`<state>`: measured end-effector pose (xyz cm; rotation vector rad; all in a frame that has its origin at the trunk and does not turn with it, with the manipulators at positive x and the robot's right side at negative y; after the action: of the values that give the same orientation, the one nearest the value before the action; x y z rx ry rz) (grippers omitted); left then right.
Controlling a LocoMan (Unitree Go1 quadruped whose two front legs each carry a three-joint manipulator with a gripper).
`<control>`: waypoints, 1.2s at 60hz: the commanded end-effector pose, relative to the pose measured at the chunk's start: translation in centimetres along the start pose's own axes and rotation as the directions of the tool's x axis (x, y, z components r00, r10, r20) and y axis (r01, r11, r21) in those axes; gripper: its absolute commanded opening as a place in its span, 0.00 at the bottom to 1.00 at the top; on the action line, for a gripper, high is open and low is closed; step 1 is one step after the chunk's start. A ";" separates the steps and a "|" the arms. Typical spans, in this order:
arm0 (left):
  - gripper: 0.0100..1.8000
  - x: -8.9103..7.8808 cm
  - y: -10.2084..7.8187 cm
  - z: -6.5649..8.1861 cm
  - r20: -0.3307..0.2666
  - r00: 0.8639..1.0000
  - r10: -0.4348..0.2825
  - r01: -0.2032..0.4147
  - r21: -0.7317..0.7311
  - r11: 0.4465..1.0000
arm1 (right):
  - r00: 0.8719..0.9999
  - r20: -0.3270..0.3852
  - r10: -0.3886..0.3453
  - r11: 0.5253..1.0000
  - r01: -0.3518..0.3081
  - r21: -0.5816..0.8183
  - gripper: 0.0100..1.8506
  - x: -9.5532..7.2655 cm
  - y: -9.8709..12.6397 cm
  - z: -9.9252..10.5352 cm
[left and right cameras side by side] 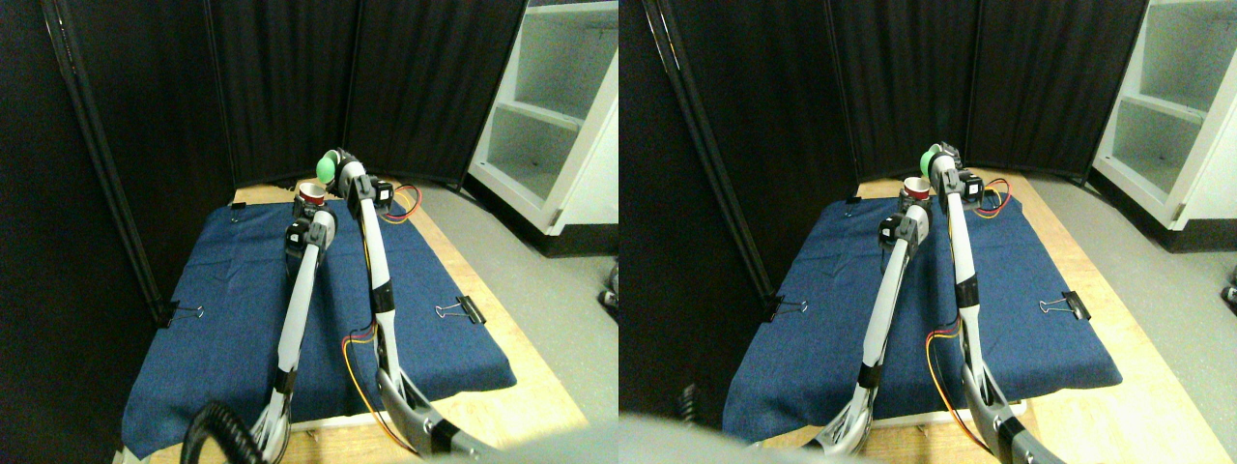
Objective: Pour (bimanual)
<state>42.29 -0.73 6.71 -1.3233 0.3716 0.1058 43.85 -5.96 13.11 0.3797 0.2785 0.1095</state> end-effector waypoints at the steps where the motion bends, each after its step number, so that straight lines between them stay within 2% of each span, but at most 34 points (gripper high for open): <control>1: 0.18 -0.3 -0.7 0.1 0.003 0.999 -0.033 0.033 -0.024 0.999 | 0.999 0.026 0.026 1.000 -0.026 -0.007 0.17 0.4 0.6 0.4; 25: 0.18 -0.8 -0.9 0.1 -0.003 0.999 -0.048 0.048 -0.016 0.999 | 0.999 0.034 0.028 0.999 -0.027 -0.017 0.17 0.8 0.4 0.5; 31: 0.18 -0.8 -1.0 0.1 -0.005 0.999 -0.046 0.046 -0.008 0.999 | 0.999 0.033 0.031 0.997 -0.029 -0.076 0.17 0.6 0.5 0.6; 44: 0.18 -0.4 -0.8 0.1 -0.003 0.999 -0.038 0.038 -0.012 0.999 | 0.995 0.029 0.095 0.985 -0.089 -0.144 0.17 0.6 0.5 0.6; 65: 0.18 0.0 -0.6 0.0 0.007 0.999 -0.033 0.033 -0.015 0.999 | 0.995 0.021 0.100 0.973 -0.093 -0.211 0.17 0.4 0.6 0.7; 72: 0.18 0.0 -0.6 0.1 0.013 0.999 -0.031 0.031 -0.013 0.999 | 0.993 0.010 0.119 0.964 -0.113 -0.243 0.17 0.3 0.8 0.8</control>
<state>42.17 -0.66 6.68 -1.3184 0.3747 0.1080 44.35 -5.69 12.95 0.1631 0.2590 0.2232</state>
